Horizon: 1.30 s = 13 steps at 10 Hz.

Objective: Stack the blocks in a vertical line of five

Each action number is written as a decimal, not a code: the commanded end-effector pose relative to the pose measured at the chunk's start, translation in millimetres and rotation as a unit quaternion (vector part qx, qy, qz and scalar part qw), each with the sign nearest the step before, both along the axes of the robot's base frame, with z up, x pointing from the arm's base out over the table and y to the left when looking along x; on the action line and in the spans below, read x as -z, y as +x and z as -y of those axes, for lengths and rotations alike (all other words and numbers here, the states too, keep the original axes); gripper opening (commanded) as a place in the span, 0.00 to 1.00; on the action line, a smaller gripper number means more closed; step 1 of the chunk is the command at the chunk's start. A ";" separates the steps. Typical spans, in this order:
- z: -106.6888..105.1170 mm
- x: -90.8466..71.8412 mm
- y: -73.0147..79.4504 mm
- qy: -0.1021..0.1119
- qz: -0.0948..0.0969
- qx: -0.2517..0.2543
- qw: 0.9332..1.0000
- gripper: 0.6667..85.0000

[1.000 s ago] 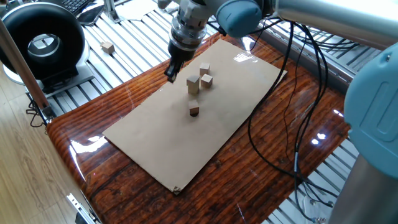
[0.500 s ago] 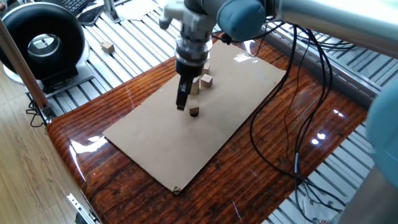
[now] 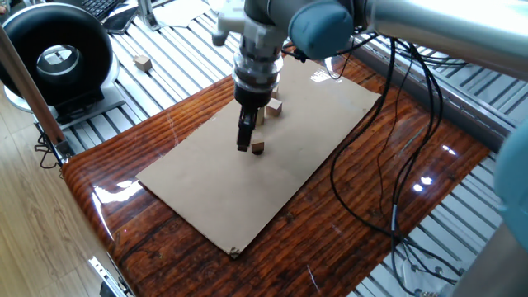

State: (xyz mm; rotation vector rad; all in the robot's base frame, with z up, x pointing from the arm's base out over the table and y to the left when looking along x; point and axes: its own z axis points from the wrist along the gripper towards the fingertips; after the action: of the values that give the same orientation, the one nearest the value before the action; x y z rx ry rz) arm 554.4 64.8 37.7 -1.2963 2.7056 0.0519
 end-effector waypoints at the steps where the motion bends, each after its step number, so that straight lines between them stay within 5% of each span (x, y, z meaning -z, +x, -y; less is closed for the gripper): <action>1: -8.3 5.9 5.7 0.014 0.019 -0.039 0.999 1.00; 7: 8.1 28.0 -11.5 0.000 0.002 -0.050 0.999 0.86; 9: 8.4 29.3 -15.5 0.005 -0.002 -0.034 0.999 0.57; 10: 9.7 28.5 -16.5 0.002 -0.003 -0.020 1.000 0.28; 12: 5.1 7.1 -29.6 0.015 -0.029 0.045 0.998 0.00; 13: 2.9 -8.7 -34.4 0.021 -0.039 0.077 0.996 0.00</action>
State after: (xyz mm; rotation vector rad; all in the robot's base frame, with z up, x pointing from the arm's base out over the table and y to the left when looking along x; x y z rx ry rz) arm 530.9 58.2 23.0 -1.2713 2.7458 0.0917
